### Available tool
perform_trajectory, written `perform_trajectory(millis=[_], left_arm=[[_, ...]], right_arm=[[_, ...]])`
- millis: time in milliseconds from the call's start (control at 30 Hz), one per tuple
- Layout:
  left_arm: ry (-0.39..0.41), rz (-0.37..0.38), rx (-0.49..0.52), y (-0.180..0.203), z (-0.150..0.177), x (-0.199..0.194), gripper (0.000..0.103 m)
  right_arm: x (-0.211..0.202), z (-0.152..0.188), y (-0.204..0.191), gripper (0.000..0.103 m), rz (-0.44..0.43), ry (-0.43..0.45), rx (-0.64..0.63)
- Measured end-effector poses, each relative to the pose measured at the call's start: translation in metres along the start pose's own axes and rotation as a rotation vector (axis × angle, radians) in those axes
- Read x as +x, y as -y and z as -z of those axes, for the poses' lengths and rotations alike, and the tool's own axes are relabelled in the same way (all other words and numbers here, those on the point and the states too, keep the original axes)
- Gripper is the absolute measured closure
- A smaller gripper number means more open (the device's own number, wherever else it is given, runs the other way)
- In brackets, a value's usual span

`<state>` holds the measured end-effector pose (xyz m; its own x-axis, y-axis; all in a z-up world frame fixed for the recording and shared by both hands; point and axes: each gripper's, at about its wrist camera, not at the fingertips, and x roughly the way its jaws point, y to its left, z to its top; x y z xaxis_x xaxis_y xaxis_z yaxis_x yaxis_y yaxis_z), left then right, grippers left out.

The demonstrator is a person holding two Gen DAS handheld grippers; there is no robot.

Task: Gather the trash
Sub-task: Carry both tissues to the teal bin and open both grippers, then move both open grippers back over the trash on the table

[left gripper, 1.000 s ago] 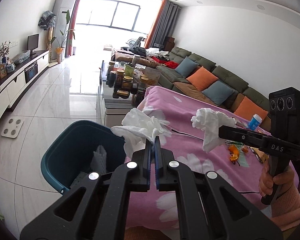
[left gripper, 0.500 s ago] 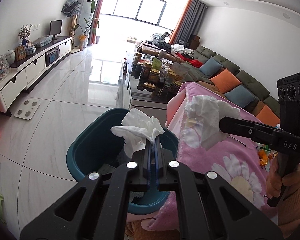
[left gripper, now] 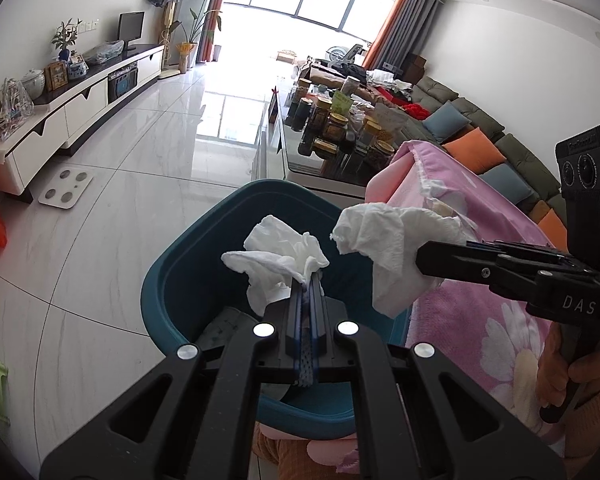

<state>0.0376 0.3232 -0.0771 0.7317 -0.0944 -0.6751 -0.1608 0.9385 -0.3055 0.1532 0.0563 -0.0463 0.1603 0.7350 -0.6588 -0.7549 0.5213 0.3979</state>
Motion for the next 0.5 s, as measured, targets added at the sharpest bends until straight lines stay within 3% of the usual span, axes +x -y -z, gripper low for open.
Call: perform_trajectory(millis=[200, 333, 500], left_arm=[[-0.037, -0.017, -0.038, -0.001, -0.003, 0.025, 0.096], [-0.043, -0.033, -0.055, -0.003, -0.003, 0.033, 0.082], [-0.023, -0.035, -0.046, 0.002, 0.0, 0.028, 0.078]], right_arm=[[0.01, 0.001, 0.007, 0.089, 0.015, -0.024, 0.04], [0.006, 0.002, 0.012, 0.083, 0.025, -0.011, 0.059], [-0.008, 0.005, 0.016, 0.079, 0.018, 0.015, 0.072]])
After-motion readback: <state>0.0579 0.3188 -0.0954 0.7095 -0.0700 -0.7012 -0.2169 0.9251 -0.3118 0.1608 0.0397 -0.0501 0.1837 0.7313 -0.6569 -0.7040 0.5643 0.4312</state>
